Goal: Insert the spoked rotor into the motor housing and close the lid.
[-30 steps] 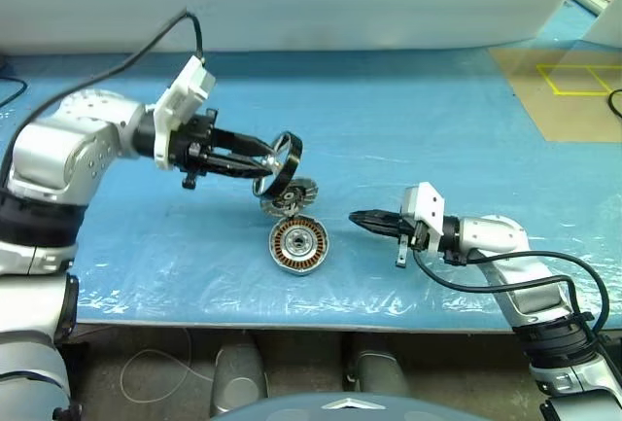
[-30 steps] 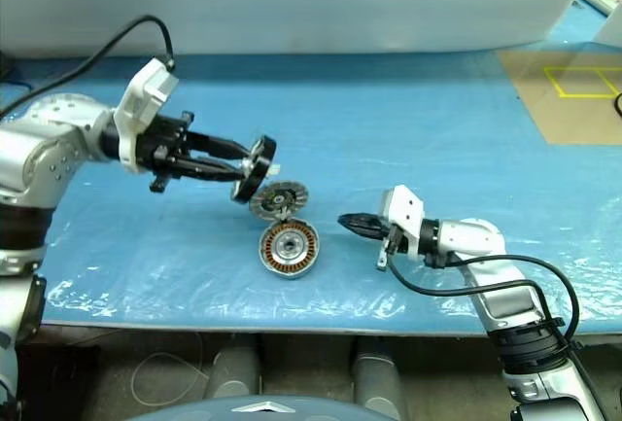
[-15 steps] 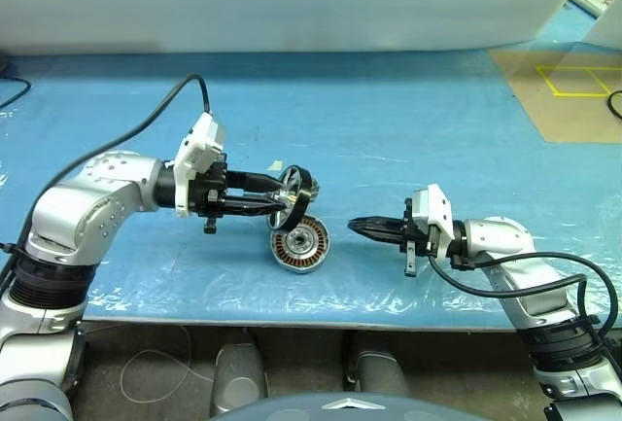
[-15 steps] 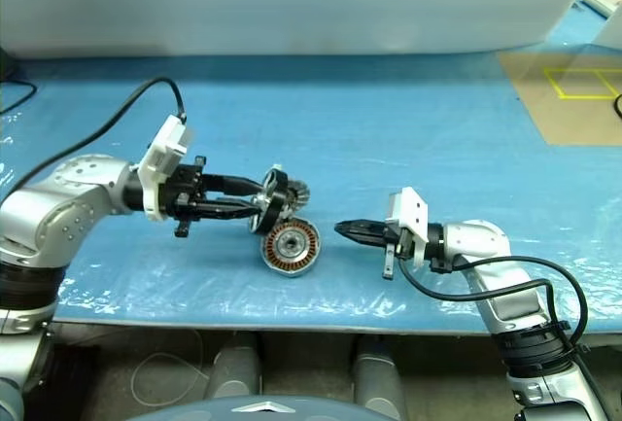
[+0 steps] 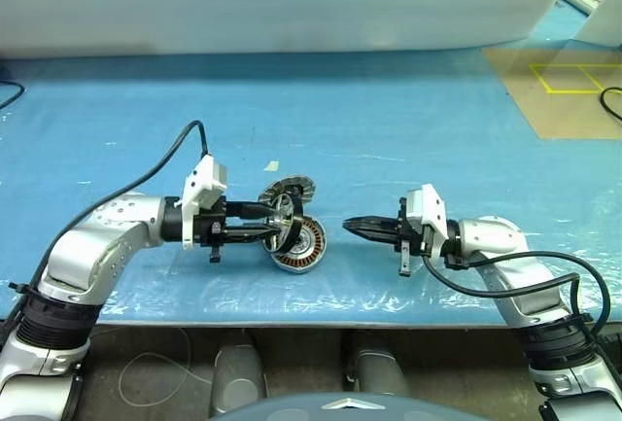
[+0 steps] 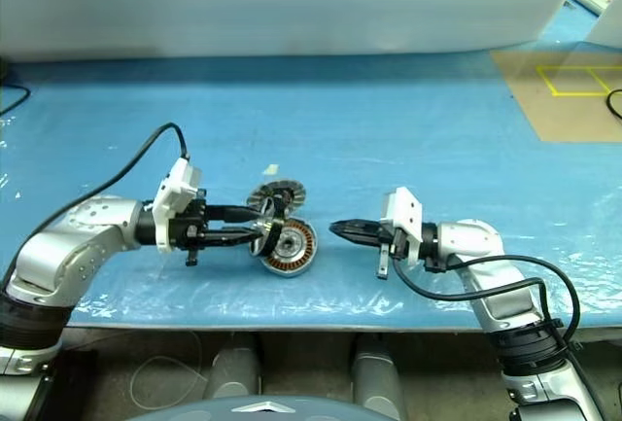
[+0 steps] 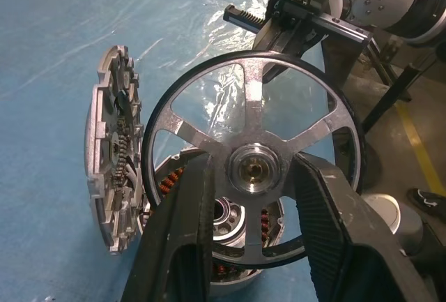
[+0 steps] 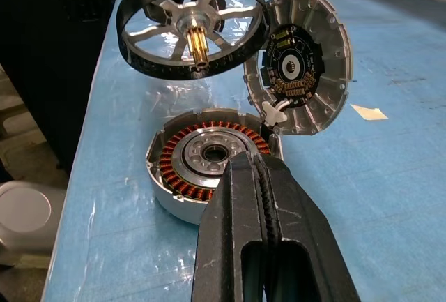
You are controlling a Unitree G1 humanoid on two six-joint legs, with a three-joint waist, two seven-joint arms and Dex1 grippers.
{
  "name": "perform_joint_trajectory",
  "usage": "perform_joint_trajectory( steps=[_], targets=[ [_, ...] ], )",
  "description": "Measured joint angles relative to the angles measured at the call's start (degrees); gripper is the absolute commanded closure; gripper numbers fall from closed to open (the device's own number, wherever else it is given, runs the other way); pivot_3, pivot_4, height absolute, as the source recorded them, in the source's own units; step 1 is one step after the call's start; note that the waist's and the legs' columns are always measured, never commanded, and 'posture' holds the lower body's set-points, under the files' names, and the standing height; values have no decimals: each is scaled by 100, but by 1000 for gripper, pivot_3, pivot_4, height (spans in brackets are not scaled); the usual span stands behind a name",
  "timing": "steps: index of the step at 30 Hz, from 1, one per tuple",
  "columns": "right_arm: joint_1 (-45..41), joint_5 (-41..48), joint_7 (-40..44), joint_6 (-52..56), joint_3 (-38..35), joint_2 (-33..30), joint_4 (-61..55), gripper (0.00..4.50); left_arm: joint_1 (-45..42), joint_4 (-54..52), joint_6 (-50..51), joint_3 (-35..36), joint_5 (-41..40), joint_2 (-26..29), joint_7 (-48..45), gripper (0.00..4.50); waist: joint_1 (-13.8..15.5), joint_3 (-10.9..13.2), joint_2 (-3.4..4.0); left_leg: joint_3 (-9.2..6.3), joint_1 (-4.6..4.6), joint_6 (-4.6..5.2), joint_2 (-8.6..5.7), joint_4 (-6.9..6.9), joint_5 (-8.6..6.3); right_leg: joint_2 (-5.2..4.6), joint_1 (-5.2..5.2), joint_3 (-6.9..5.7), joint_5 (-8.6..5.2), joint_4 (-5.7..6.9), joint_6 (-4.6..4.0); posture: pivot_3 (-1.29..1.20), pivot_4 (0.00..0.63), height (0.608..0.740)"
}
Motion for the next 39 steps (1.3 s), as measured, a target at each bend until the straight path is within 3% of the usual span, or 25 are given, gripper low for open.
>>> perform_joint_trajectory(
  steps=[12, 38, 39],
  targets=[
    [16, -27, -101, -33, 23, 10, 0, 4500, 126, 426, -500, -190, 500, -371, 114, 3168, 0, -1, 2, 0, 1, 4, 0, 0, 2, 0, 0, 1, 0, 2, 0, 0, 150, 740],
    [27, -119, -197, -85, 27, 11, 0, 4500, -12, 624, -617, -433, 935, -367, 59, 3168, -2, -11, 16, 1, 6, 6, 0, 1, 2, 0, 2, 3, 0, 7, -1, 0, 150, 740],
    [30, -121, -202, -93, 27, 11, 0, 4500, -13, 624, -610, -433, 933, -367, 53, 2818, -2, -11, 16, 0, 6, 6, 0, 1, 2, 0, 2, 3, 0, 7, 0, 0, 150, 740]
  ],
)
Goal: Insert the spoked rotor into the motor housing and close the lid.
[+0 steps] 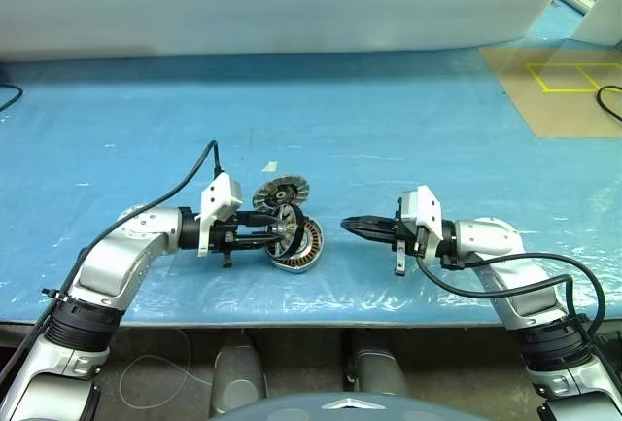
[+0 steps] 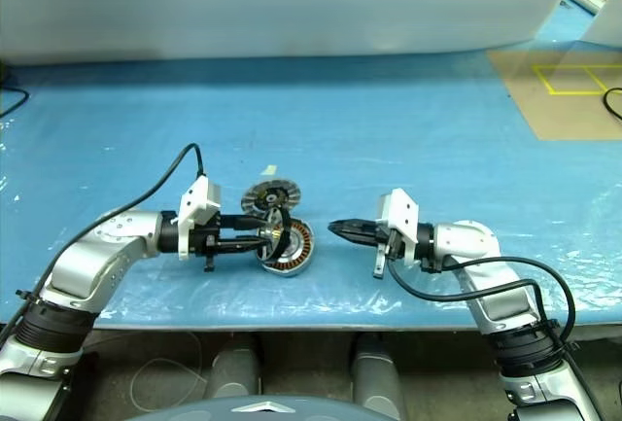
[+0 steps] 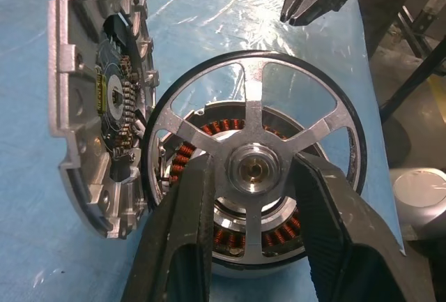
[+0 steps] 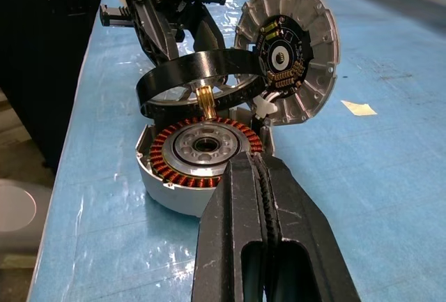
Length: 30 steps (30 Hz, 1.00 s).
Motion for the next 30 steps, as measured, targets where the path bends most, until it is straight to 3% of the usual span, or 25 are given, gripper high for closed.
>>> perform_joint_trajectory(
  steps=[3, 9, 18, 21, 30],
  targets=[
    [8, -2, -21, -5, 0, 0, 0, 4500, -1, 18, 27, -18, 1, 0, -2, 2024, 0, 0, 0, 0, -1, 0, 0, 0, 0, 0, 0, 0, 0, 0, 0, 0, 150, 740],
    [12, -15, -23, -17, 7, 0, 0, 4500, -41, 78, 130, -21, -4, -9, 5, 21, 1, 0, 0, 0, -1, 0, 0, 0, 0, 0, -1, 0, 0, 0, 0, 0, 150, 740],
    [11, -26, -22, -50, 15, 0, 0, 4500, -326, 94, 264, 14, -67, -57, 123, 21, 0, 0, 1, 0, -2, 2, -1, 2, 1, 0, 0, 0, 0, 1, 0, 0, 150, 740],
    [11, -27, -21, -52, 15, 0, 0, 4500, -351, 91, 325, 25, -162, -76, 126, 609, 1, 0, 1, 0, -2, 1, -1, 2, 1, 0, 0, 0, 0, 2, 0, 0, 150, 740],
    [12, -80, -27, -56, 17, 5, 0, 4500, -97, -72, 687, 121, -589, -15, 1, 3642, 0, 0, 1, 0, -2, 2, -1, 2, 1, -1, 0, 0, 0, 1, -1, 0, 150, 740]
  ],
)
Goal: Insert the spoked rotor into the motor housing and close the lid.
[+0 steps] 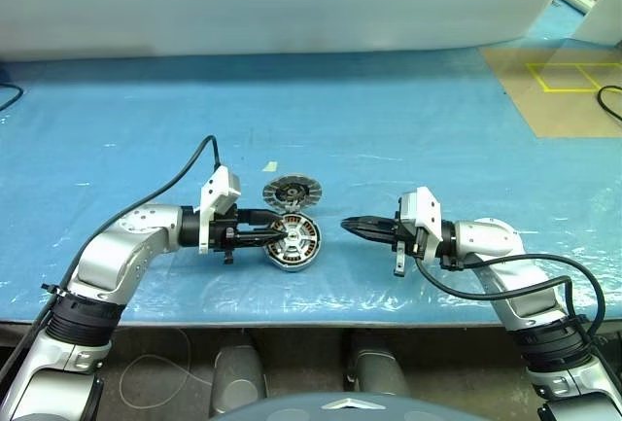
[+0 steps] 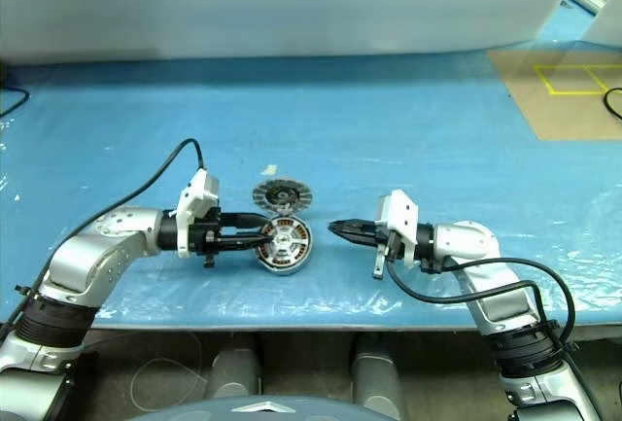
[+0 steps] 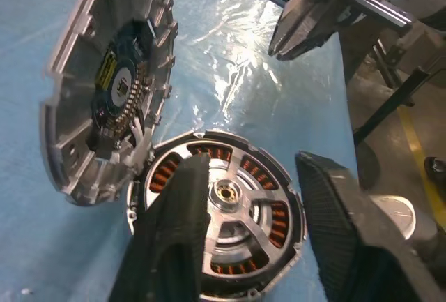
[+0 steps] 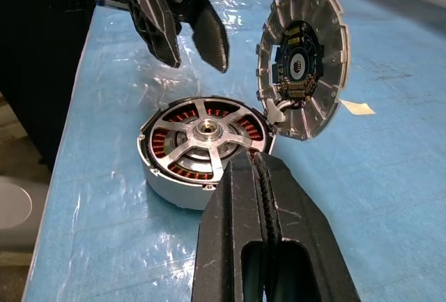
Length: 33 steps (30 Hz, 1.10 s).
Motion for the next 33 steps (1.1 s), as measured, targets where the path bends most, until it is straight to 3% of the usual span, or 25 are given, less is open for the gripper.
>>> perform_joint_trajectory(
  steps=[3, 15, 20, 33],
  targets=[
    [-1, -19, -1, 0, 18, 19, 0, 4500, 80, -58, -2, -6, 13, -9, 25, 4467, 0, 0, 0, 0, 0, 0, 0, 0, 0, 0, 0, 0, 0, 0, 0, 0, 150, 740],
    [5, -33, -3, 2, 52, 42, -2, 4500, -42, 261, -421, -402, 487, -643, 359, 4467, 0, 0, 0, 0, -1, 2, 0, 2, 1, 0, 1, 1, 0, 1, 0, 0, 150, 740],
    [43, -33, -27, 4, 55, 42, -19, 4500, -111, 592, -846, -758, 1035, -633, 408, 4467, 0, -13, 9, 0, -1, 19, -2, 1, 11, 0, 8, 1, 0, -2, 0, 0, 150, 740],
    [66, -33, -116, 8, 57, 42, -36, 4500, -211, 667, -798, -827, 1199, -639, 577, 4467, -1, -70, 30, 1, 32, 4, -2, -2, -2, -2, 48, 5, 0, -1, 0, 0, 150, 740]
  ],
)
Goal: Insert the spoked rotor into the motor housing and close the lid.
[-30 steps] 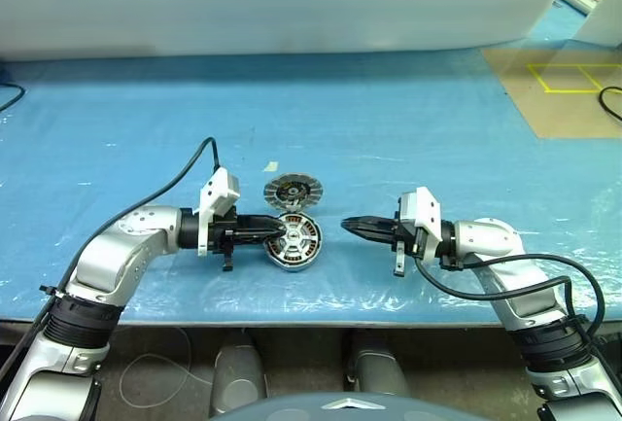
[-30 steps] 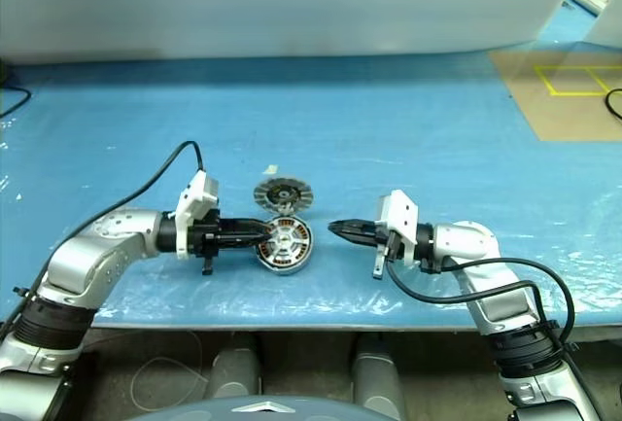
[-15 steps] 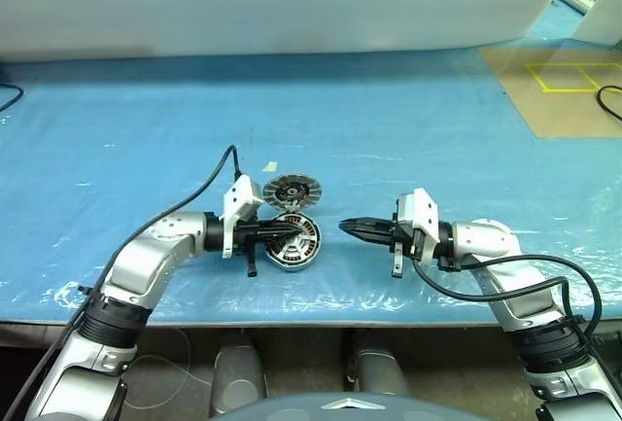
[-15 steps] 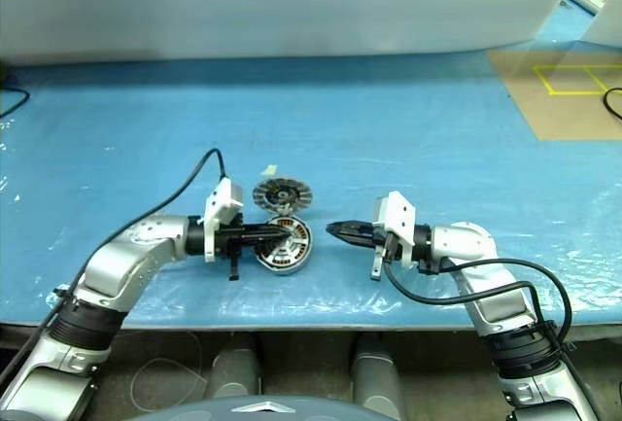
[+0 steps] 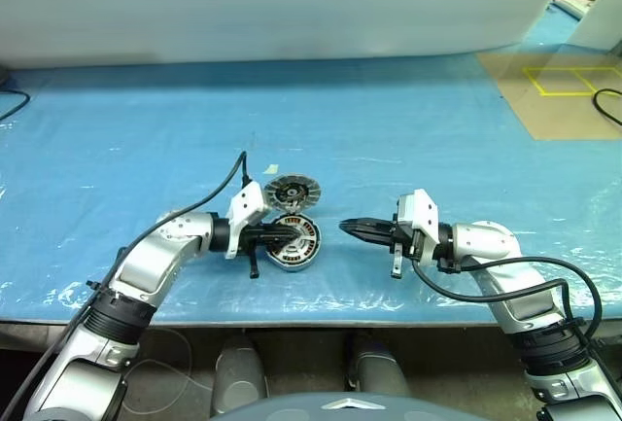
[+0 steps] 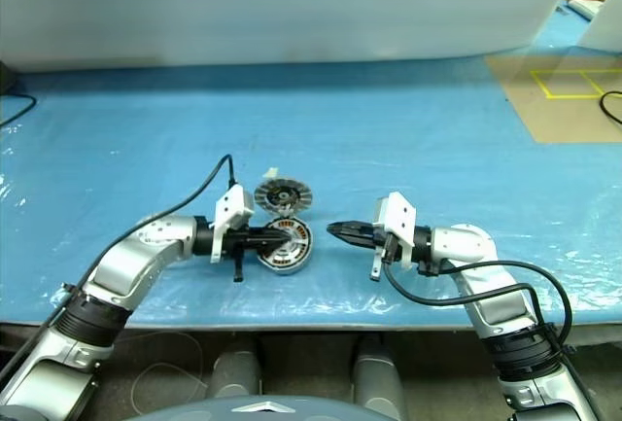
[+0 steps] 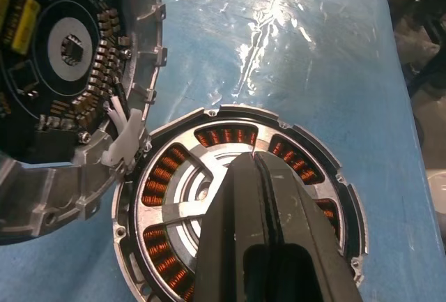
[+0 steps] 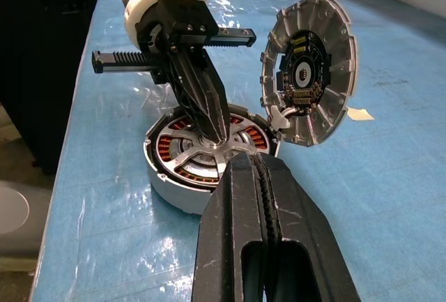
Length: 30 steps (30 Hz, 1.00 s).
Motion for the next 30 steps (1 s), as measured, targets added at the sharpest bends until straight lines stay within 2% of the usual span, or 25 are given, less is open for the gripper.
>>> perform_joint_trajectory(
  steps=[8, 13, 16, 18, 21, 24, 30],
  targets=[
    [-50, 0, 4, 45, 62, 2, 0, 4500, 347, -224, 171, 636, -838, -289, -17, 4467, -1, 1, -1, 0, -38, -1, 2, -2, 2, 3, -50, -3, 1, -7, -1, 0, 150, 740],
    [-183, 0, 16, 45, 101, 29, 7, 4500, 537, -468, 190, 1069, -1119, -133, -28, 4467, -13, 1, -1, 0, -34, 0, 2, -6, 1, 3, -50, -3, 1, -11, -1, 0, 150, 740],
    [-237, -1, 61, 44, 156, 38, 29, 4500, 703, -745, 461, 1308, -1494, 39, -54, 4467, -8, 2, -3, 0, -34, 0, 3, -6, 0, 3, -52, -4, 1, -11, -1, 0, 150, 740],
    [-287, -2, 100, 42, 166, 43, 52, 4500, 712, -900, 785, 1737, -1979, 131, 5, 4467, -8, 2, -3, 0, -33, 0, 3, -6, 0, 3, -52, -4, 1, -9, -1, 0, 150, 740],
    [-304, -1, 147, 40, 173, 47, 64, 4500, 500, -877, 978, 2237, -2332, 224, 173, 4467, 5, 2, -3, 0, -33, 0, 3, -6, 0, 2, -50, -5, 1, -9, -1, 0, 150, 740],
    [-315, 1, 200, 41, 189, 63, 74, 4500, -21, -457, 964, 2494, -2361, 268, 322, 4467, 5, 2, -3, 0, -31, -1, 1, -4, 1, 2, -47, -5, 1, -9, -1, 0, 150, 740],
    [-296, 127, 307, 126, 179, 77, 70, 4500, -963, 688, 355, 2173, -1660, 309, 157, 4467, -1, 2, -4, 0, -37, -1, 0, -5, 4, 3, -50, -5, 1, -14, 0, 0, 150, 740]
  ],
)
